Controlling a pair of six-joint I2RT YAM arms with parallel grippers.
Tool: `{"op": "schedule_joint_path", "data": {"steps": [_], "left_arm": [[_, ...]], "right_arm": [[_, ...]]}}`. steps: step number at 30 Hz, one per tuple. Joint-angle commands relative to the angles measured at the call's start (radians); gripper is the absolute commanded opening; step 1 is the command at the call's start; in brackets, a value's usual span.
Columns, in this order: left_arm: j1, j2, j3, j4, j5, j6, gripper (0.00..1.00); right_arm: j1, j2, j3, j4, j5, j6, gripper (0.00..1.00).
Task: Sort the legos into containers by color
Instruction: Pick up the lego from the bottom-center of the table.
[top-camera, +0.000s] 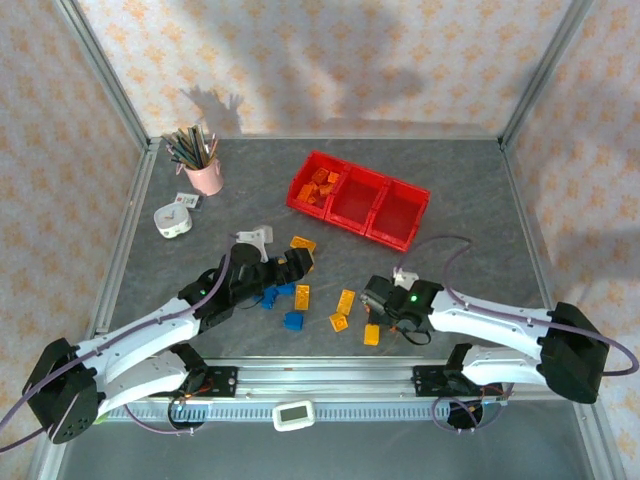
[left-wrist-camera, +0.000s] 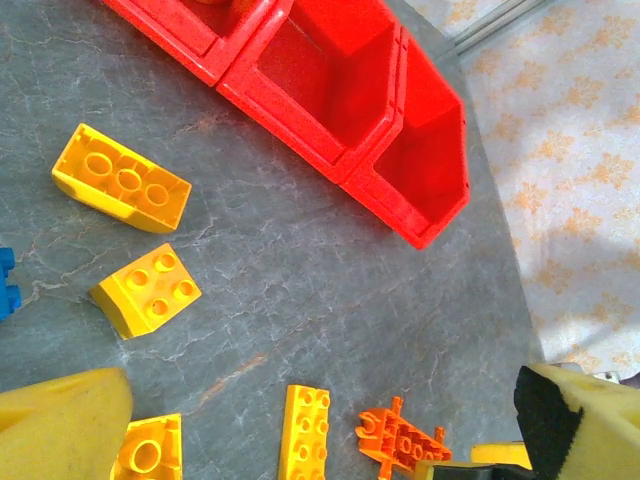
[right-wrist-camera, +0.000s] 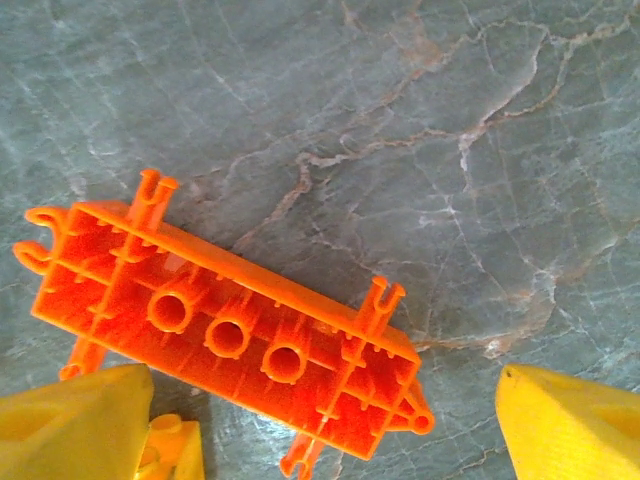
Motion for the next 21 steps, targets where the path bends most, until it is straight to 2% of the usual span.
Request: {"op": "schedule_joint_path", "data": {"steps": [1, 11, 21], "left_arm": [[-0.008, -0.002, 0.028, 0.007, -0.026, 0.017, 0.99], [-0.008, -0.014, 0.019, -0.001, -0.040, 0.016, 0.99], [-0.008, -0.025, 0.013, -0.009, -0.055, 0.018, 0.99]], "right_arm": [[0.007, 0.005, -0.015, -0.031, 0.033, 0.053, 0.90], [-0.008, 0.046, -0.035, 0.040, 0.037, 0.033, 0.94], [-0.168, -0.007, -0.029, 0.067, 0.095, -0.033, 0.94]]}}
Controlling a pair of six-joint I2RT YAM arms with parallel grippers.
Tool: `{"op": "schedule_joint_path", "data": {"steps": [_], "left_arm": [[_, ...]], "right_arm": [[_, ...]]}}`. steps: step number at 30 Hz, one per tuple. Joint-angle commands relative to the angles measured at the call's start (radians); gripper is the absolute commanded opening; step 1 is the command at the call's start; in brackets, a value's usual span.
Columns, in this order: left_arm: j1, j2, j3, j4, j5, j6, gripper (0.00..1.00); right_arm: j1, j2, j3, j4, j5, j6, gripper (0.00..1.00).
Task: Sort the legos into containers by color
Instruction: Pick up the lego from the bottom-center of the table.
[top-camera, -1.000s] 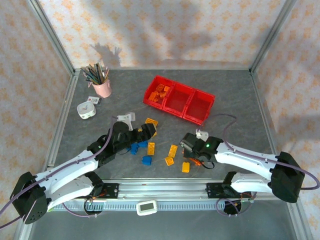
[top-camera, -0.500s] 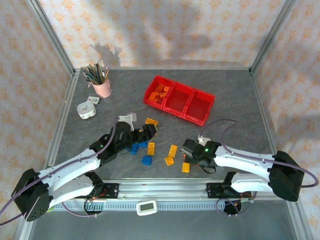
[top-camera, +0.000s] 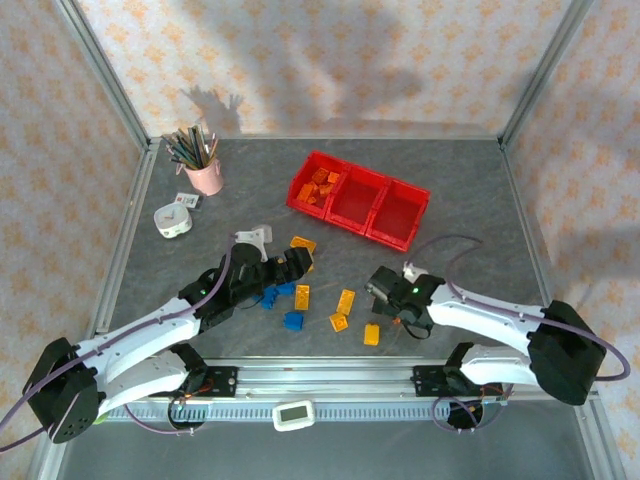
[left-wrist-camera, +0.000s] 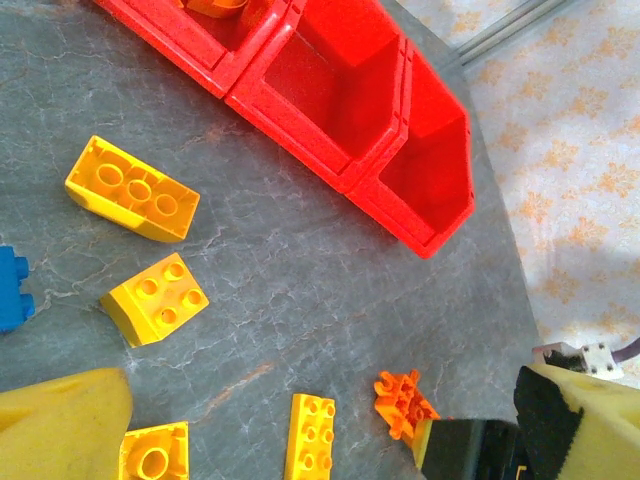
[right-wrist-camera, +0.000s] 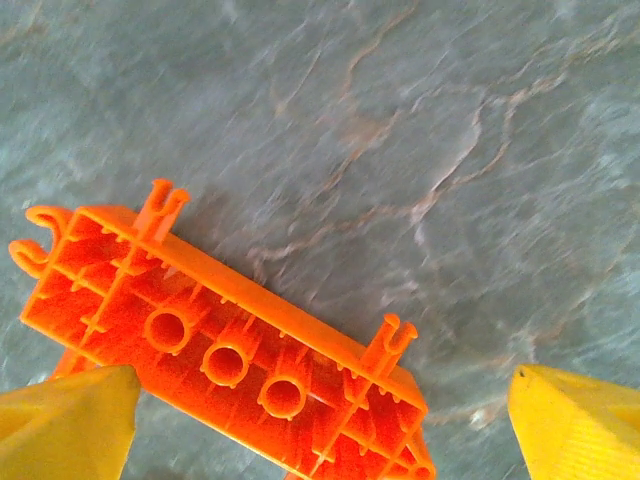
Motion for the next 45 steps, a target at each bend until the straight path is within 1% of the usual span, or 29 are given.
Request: {"op": "schedule_joint_path", "data": {"steps": [1, 4, 6, 8, 11, 16, 21, 24, 27, 36, 43, 45], "left_arm": [[-0.008, -0.022, 0.011, -0.008, -0.032, 0.018, 0.99], [-0.008, -0.021, 0.011, -0.004, -0.032, 0.018, 0.99], [-0.008, -0.022, 0.011, -0.004, -0.032, 0.018, 0.99], [-0.008, -0.023, 0.010, -0.001, -0.035, 0.019, 0.99], [-0.008, -0.028, 0.011, -0.004, -0.040, 0.020, 0.99], [-0.009, -0.053, 0.009, -0.025, -0.051, 0.023, 0.99], [-0.008, -0.079, 0.001, -0.033, -0.066, 0.020, 0.99], [-0.008, -0.079, 0.004, -0.035, -0.066, 0.018, 0.99], [-0.008, -0.076, 0.005, -0.035, -0.064, 0.018, 0.99], [-0.009, -0.083, 0.003, -0.040, -0.070, 0.020, 0.99], [-0.009, -0.079, 0.009, -0.048, -0.077, 0.031, 0.99], [-0.008, -0.078, 0.009, -0.048, -0.075, 0.030, 0.99]], "right_arm": [[-0.033, -0.035, -0.003, -0.003, 0.073, -0.036, 0.93], [-0.037, -0.035, 0.037, -0.005, 0.068, -0.066, 0.92], [-0.036, -0.038, 0.050, 0.003, 0.067, -0.079, 0.92], [-0.047, -0.052, 0.048, 0.053, 0.051, -0.114, 0.92], [-0.088, -0.065, 0.042, 0.144, -0.013, -0.184, 0.90], [-0.118, 0.016, 0.060, 0.197, -0.077, -0.291, 0.90], [-0.128, 0.071, 0.055, 0.218, -0.091, -0.323, 0.90], [-0.128, 0.098, 0.042, 0.227, -0.133, -0.335, 0.87], [-0.107, 0.108, 0.038, 0.214, -0.156, -0.338, 0.84], [0.042, 0.160, 0.054, 0.134, -0.123, -0.241, 0.74], [0.052, 0.202, 0.087, 0.103, -0.048, -0.240, 0.62], [0.052, 0.217, 0.101, 0.097, -0.026, -0.241, 0.60]]}}
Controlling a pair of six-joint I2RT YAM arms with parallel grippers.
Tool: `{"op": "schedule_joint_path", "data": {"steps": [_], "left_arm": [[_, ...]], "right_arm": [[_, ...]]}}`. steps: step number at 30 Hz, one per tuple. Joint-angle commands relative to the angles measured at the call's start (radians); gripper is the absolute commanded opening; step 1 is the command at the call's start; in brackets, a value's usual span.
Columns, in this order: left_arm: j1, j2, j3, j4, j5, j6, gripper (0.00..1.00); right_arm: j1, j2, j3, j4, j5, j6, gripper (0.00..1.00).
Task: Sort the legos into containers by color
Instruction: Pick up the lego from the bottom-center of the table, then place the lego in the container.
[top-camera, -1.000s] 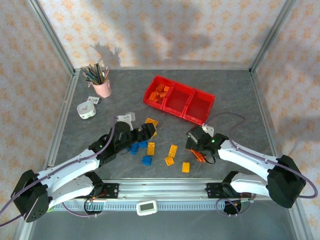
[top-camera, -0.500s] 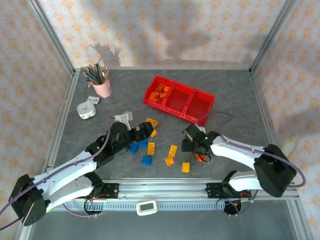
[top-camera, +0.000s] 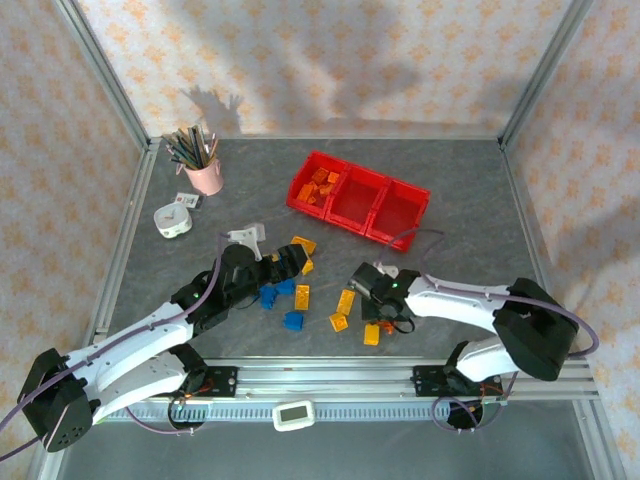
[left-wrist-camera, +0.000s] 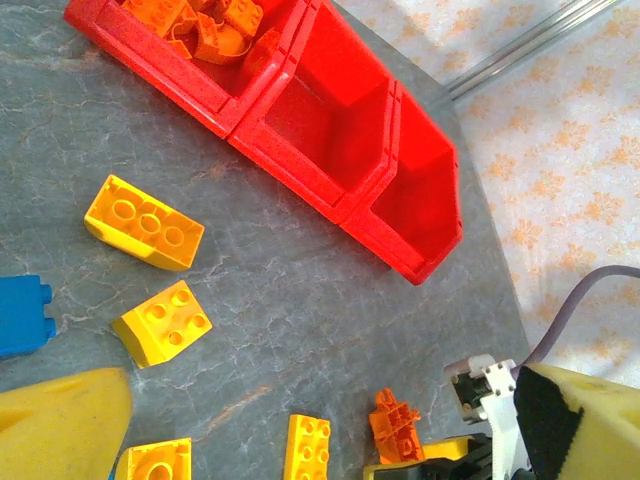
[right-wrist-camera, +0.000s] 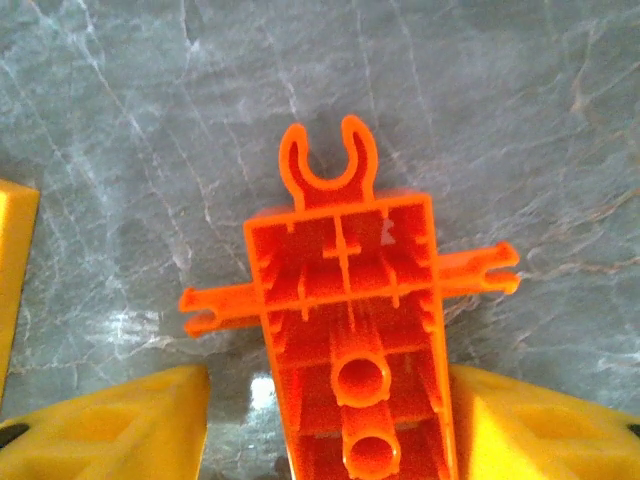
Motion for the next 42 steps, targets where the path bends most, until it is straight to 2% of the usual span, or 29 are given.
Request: {"op": "schedule_joint_path", "data": {"steps": [1, 15, 20, 25, 31, 34, 42], "left_arm": [[-0.008, -0.011, 0.008, -0.024, -0.024, 0.022, 0.99], [-0.008, -0.006, 0.008, -0.017, -0.031, 0.025, 0.99], [-0.007, 0.000, 0.025, -0.020, -0.033, 0.034, 0.99], [-0.001, -0.003, 0.055, -0.041, -0.074, 0.077, 0.99], [0.090, 0.000, 0.099, -0.055, -0.056, 0.115, 0.99], [0.146, -0.001, 0.114, -0.051, -0.022, 0.128, 0.99], [0.263, 0.047, 0.165, -0.051, 0.027, 0.168, 0.99]], "right_arm": [[0.003, 0.026, 0.036, -0.042, 0.088, 0.009, 0.60], [-0.028, -0.008, 0.020, -0.006, 0.075, -0.003, 0.36], [-0.036, -0.039, 0.059, -0.024, 0.080, -0.017, 0.33], [-0.064, -0.054, 0.177, -0.008, 0.105, -0.082, 0.33], [-0.128, 0.104, 0.419, 0.070, 0.114, -0.207, 0.33], [-0.172, 0.214, 0.552, 0.136, 0.067, -0.262, 0.33], [-0.263, 0.534, 0.933, 0.222, 0.023, -0.302, 0.32]]}}
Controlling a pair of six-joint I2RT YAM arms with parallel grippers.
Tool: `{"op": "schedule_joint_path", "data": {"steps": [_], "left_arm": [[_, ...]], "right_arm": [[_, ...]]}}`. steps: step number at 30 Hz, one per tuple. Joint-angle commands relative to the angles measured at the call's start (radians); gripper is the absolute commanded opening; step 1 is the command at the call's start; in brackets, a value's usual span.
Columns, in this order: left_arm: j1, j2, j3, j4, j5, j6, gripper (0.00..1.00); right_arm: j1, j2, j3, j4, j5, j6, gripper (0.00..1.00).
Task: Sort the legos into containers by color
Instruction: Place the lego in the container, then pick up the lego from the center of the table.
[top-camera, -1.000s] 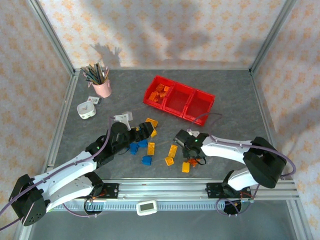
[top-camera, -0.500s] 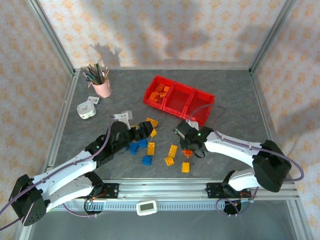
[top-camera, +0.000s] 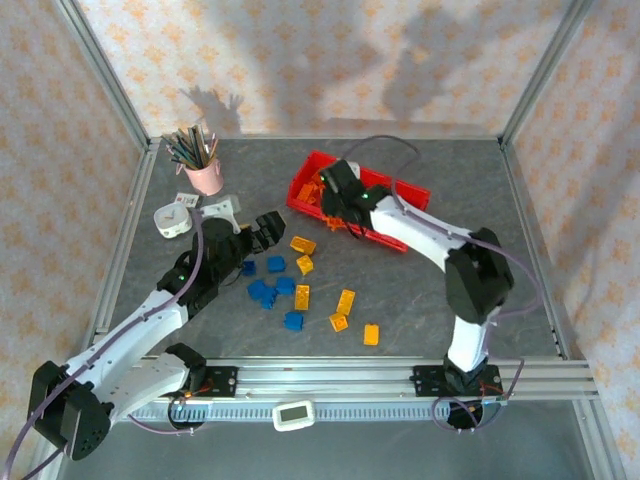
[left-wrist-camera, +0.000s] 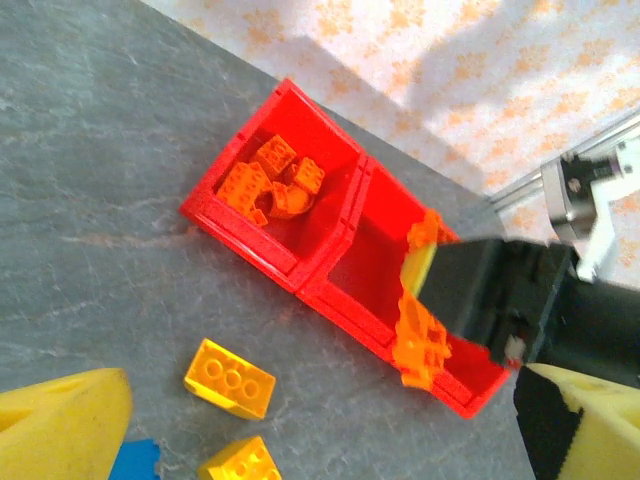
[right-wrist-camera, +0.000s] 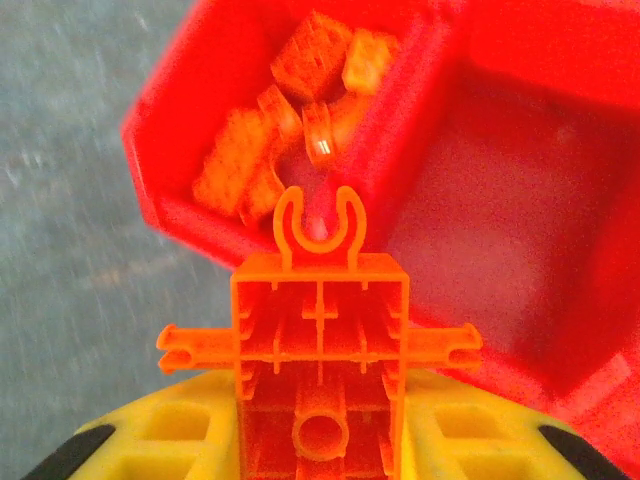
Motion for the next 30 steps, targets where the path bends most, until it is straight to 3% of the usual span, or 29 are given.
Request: {"op": "schedule_joint_path", "data": {"steps": [1, 8, 11, 13, 15, 18, 25, 30], "left_arm": [[0.032, 0.023, 0.034, -0.003, 0.035, 0.037, 0.99], [0.078, 0.077, 0.043, 0.023, 0.073, 0.036, 0.99], [0.083, 0.095, 0.051, 0.025, 0.077, 0.037, 0.99], [0.084, 0.105, 0.063, 0.019, 0.081, 0.041, 0.99], [0.084, 0.110, 0.074, 0.012, 0.092, 0.043, 0.99], [0.084, 0.101, 0.073, 0.012, 0.111, 0.033, 0.99], [0.084, 0.015, 0.024, -0.036, 0.124, 0.014, 0.99], [0.084, -0.080, -0.023, -0.113, 0.107, 0.001, 0.99]], "right_arm": [[-0.052, 0.103, 0.128, 0.069, -0.045, -0.023, 0.32], [-0.106, 0.363, 0.462, 0.026, -0.065, -0.023, 0.32], [-0.128, 0.445, 0.579, 0.001, -0.065, -0.018, 0.41], [-0.137, 0.481, 0.658, -0.041, -0.077, -0.025, 0.55], [-0.137, 0.477, 0.691, -0.073, -0.081, -0.038, 0.60], [-0.123, 0.381, 0.603, -0.058, -0.087, -0.053, 0.63], [-0.050, 0.068, 0.161, 0.038, -0.059, -0.067, 0.69], [0.047, -0.049, -0.061, 0.044, -0.045, -0.090, 0.73]]}}
